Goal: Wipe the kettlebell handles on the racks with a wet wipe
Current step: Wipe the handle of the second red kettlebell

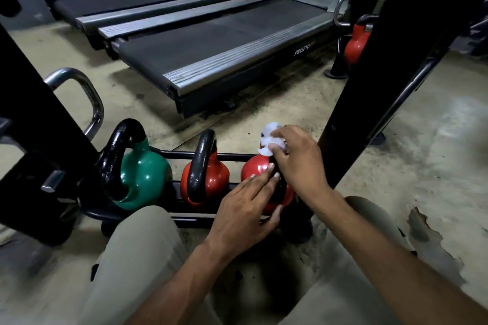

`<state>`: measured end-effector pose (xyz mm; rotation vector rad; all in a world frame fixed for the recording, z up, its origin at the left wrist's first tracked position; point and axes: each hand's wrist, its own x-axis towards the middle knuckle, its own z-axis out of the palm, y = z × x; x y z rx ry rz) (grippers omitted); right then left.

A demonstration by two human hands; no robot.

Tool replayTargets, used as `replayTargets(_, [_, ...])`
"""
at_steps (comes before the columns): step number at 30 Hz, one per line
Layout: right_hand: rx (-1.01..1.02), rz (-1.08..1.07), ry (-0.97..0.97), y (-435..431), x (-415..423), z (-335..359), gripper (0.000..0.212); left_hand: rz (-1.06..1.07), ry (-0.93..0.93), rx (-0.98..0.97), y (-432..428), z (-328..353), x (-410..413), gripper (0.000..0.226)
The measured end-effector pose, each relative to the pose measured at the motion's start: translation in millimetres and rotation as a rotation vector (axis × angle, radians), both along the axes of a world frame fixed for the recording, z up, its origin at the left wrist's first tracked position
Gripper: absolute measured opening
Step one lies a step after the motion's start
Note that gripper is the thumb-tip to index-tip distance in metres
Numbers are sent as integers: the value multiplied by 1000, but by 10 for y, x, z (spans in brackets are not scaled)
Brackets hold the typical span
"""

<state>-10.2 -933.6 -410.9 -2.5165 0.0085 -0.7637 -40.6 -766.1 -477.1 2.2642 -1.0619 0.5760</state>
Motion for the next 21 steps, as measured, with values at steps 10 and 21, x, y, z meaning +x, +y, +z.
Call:
replayTargets(10, [782, -239, 204, 48, 122, -124, 19, -7, 43, 6, 10, 8, -11, 61])
replayTargets(21, [1896, -126, 551, 38, 286, 64, 32, -5, 61, -11, 0, -10, -19, 61])
